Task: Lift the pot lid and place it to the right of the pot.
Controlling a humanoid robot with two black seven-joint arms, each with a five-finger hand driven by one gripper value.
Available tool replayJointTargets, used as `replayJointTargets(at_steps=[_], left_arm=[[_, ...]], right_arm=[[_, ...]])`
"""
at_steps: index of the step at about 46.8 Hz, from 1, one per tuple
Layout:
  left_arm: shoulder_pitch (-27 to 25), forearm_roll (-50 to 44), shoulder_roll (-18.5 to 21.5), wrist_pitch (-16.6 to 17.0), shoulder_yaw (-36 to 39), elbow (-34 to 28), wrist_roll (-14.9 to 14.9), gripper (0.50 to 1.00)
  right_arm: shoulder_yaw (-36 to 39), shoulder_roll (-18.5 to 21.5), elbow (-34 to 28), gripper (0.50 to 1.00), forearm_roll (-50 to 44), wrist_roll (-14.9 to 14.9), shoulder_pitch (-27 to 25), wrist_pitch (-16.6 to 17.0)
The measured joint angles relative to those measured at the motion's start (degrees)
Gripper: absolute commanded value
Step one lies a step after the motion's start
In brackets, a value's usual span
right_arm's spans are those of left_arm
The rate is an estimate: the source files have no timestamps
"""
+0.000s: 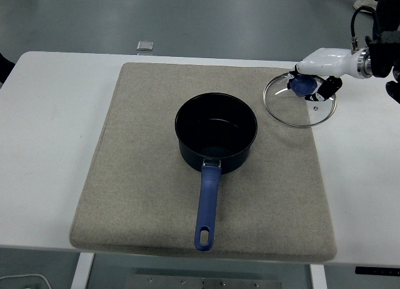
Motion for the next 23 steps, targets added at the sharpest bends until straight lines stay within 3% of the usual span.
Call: replayJointTargets(at_steps=[23], left_arm=[[0.01, 0.00, 0.00, 0.00, 0.00, 0.00, 0.00, 1.000]], right_arm=[[-0.04, 0.86, 0.00, 0.500, 2.12, 0.00, -1.75, -0.07]])
